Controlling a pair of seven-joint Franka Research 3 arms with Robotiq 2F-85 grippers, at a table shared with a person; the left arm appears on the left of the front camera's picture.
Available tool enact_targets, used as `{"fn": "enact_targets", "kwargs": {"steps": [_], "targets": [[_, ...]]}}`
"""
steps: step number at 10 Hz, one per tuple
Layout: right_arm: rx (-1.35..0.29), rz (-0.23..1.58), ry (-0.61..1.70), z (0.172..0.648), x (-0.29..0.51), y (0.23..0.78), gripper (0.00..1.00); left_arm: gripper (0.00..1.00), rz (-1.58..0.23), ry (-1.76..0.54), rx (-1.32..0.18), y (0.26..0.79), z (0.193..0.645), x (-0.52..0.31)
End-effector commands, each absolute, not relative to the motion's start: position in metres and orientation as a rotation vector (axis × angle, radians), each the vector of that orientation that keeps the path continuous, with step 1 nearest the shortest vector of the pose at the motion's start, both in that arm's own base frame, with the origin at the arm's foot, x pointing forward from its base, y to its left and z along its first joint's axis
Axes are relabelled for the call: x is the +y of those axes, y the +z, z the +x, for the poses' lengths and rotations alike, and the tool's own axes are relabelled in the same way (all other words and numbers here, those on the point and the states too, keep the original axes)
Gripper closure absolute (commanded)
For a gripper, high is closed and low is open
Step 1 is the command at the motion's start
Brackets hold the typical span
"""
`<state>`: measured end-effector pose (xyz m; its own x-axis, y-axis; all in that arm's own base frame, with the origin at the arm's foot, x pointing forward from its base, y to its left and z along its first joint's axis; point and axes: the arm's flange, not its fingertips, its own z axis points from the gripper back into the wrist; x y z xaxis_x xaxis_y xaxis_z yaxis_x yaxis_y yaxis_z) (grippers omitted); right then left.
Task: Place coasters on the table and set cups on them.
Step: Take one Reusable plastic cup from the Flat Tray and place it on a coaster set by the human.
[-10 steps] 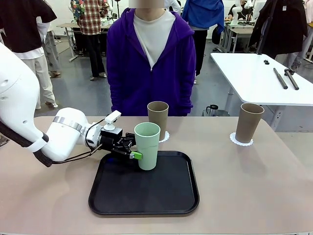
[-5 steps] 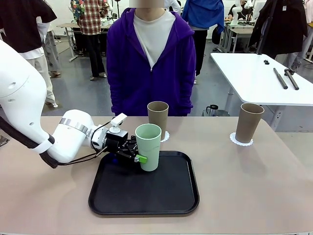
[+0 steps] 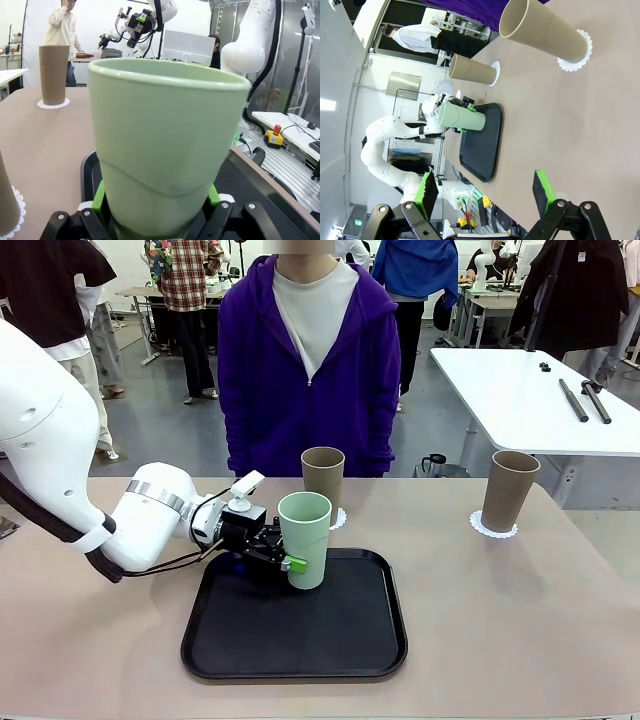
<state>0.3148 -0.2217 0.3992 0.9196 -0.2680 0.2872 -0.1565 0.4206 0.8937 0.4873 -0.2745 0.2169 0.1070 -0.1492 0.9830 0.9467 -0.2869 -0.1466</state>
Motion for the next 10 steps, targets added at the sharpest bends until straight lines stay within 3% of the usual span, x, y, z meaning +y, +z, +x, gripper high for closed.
{"fn": "enact_targets", "kwargs": {"steps": [1, 3, 4, 10], "targets": [[-0.425, 1.146, -0.072, 0.315, -0.222, 0.4, 0.0, 1.0, -1.384, -1.411, -0.857, 0.22, 0.488, -0.277], [-0.425, 1.146, -0.072, 0.315, -0.222, 0.4, 0.0, 1.0, -1.38, -1.443, -0.844, 0.232, 0.482, -0.272], [-0.425, 1.146, -0.072, 0.315, -0.222, 0.4, 0.0, 0.73, -1.349, -1.44, -0.83, 0.252, 0.474, -0.269], [-0.425, 1.146, -0.072, 0.315, -0.222, 0.4, 0.0, 0.73, -1.159, -1.204, -0.927, 0.415, 0.45, -0.216]]}}
